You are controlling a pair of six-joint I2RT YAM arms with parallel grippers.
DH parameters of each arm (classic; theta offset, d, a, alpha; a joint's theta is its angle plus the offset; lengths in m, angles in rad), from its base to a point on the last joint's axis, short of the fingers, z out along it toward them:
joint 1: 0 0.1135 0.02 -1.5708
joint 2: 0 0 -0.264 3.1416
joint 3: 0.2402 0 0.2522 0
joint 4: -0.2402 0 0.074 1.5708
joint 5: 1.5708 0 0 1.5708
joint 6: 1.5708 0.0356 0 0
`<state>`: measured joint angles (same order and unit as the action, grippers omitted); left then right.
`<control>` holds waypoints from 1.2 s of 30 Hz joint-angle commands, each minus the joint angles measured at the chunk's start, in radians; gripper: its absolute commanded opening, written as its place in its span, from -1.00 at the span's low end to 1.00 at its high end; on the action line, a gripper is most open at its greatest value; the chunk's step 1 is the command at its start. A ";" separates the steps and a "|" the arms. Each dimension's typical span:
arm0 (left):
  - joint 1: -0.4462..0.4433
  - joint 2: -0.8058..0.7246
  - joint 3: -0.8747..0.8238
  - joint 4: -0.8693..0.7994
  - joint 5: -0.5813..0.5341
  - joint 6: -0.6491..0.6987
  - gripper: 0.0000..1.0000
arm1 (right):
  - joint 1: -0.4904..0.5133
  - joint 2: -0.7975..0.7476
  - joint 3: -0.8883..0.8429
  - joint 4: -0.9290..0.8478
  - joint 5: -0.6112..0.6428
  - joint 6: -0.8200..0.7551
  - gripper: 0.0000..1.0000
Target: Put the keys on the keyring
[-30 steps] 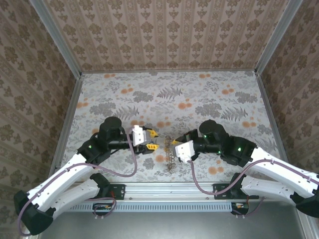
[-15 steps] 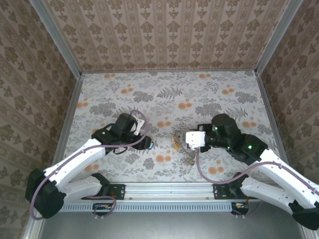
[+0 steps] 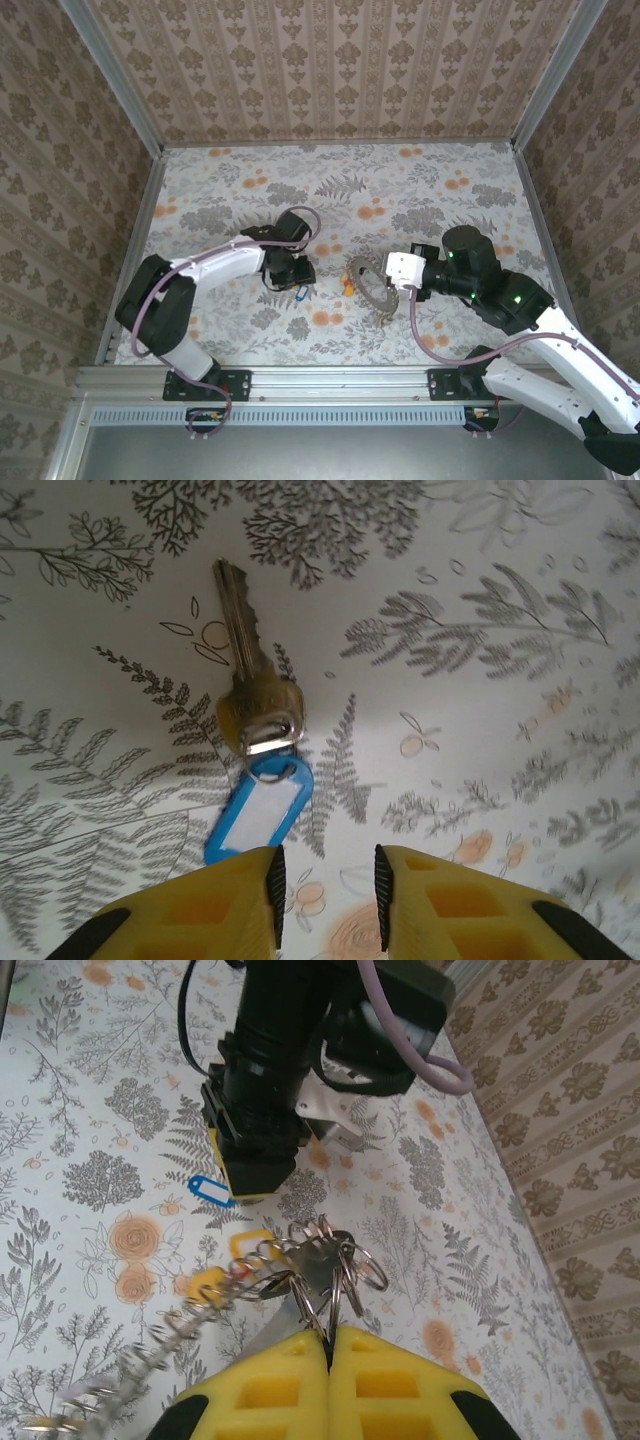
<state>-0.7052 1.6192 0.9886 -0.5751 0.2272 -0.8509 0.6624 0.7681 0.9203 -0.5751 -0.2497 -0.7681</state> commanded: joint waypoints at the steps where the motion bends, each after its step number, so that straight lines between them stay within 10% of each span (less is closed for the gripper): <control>1: 0.009 0.033 0.015 -0.018 0.012 -0.180 -0.31 | -0.005 -0.026 0.027 0.023 -0.034 0.041 -1.00; 36: 0.009 0.111 0.086 -0.086 -0.148 -0.179 -0.68 | 0.000 -0.044 0.035 0.026 -0.097 0.061 -1.00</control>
<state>-0.6994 1.7267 1.0451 -0.6182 0.1215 -1.0618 0.6609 0.7448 0.9203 -0.5762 -0.3092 -0.7273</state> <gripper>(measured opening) 0.160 0.046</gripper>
